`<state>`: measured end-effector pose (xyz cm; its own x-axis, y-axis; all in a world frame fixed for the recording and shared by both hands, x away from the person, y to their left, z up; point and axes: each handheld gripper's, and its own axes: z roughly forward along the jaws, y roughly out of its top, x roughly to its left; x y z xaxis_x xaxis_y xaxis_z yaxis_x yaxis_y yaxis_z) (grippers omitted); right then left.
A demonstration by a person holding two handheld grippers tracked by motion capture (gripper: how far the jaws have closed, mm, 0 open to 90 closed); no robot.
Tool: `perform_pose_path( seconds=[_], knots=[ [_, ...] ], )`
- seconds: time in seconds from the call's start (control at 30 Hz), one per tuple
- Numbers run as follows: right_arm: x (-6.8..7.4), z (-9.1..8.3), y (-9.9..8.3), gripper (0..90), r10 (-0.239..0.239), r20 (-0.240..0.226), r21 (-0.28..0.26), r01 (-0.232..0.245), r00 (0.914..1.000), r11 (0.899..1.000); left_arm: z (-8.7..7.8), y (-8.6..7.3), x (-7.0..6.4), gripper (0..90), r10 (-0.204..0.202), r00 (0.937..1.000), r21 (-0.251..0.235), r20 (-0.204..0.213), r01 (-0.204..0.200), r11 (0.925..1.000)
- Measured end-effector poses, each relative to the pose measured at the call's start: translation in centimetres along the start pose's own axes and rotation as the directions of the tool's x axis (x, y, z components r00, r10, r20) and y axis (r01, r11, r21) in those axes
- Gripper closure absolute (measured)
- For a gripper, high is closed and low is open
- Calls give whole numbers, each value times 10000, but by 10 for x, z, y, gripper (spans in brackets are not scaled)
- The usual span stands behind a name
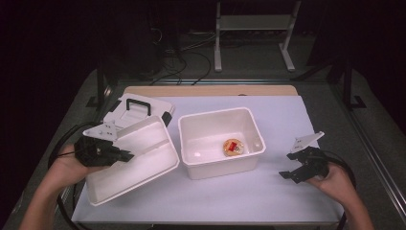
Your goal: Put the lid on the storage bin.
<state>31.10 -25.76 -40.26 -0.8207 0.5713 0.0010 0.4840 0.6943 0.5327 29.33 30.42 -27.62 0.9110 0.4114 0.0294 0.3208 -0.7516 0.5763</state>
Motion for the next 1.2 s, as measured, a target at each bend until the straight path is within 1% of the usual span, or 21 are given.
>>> perform_pose_path(
  seconds=[0.1, 0.2, 0.27, 0.33, 0.37, 0.43, 0.5, 0.6, 0.7, 0.87, 1.0, 1.07, 1.2],
  knots=[
    [0, 2, -2, 239, 117, -66, -33, -117, 9999, 9999, 0, 14, 1, 890, 221, 9998, -19, 5, -221, 9998],
    [-1, 4, -4, 235, 224, -130, -36, -225, 9997, 9997, 2, 28, 5, 891, 326, 9994, -35, 133, -326, 9995],
    [-1, 4, -5, 233, 222, -70, -39, -222, 9997, 9997, 3, 36, 6, 890, 479, 9988, 13, 136, -479, 9988],
    [-1, 2, -5, 233, 265, -54, -154, -265, 9996, 9995, 3, 44, 6, 890, 564, 9982, 20, 186, -564, 9984],
    [-2, 2, -5, 232, 261, -33, -209, -261, 9997, 9994, 3, 48, 7, 890, 672, 9976, 51, 174, -673, 9977],
    [-2, 0, -5, 233, 357, -16, -250, -357, 9994, 9990, 4, 55, 7, 890, 764, 9969, 30, 210, -764, 9971],
    [-1, -1, -6, 230, 442, 22, -297, -441, 9990, 9986, 6, 62, 8, 890, 829, 9963, 33, 249, -830, 9965],
    [0, -2, -6, 230, 339, 175, -324, -333, 9993, 9989, 9, 70, 9, 890, 880, 9958, 68, 238, -882, 9961],
    [1, -4, -6, 226, 325, 233, -333, -318, 9992, 9989, 14, 77, 9, 890, 950, 9951, 171, 259, -955, 9953],
    [1, -5, -7, 226, 357, 233, -407, -347, 9991, 9986, 20, 89, 10, 890, 1028, 9940, 209, 378, -1037, 9944],
    [1, -3, -7, 226, 389, 185, -312, -383, 9991, 9988, 23, 100, 12, 890, 1111, 9926, 214, 495, -1123, 9934],
    [0, -3, -8, 226, 405, 140, -397, -399, 9991, 9984, 26, 106, 13, 890, 1146, 9921, 276, 506, -1161, 9929],
    [-1, -4, -11, 226, 573, 94, -392, -569, 9983, 9976, 35, 115, 14, 890, 1226, 9904, 493, 638, -1258, 9908]
  ],
)
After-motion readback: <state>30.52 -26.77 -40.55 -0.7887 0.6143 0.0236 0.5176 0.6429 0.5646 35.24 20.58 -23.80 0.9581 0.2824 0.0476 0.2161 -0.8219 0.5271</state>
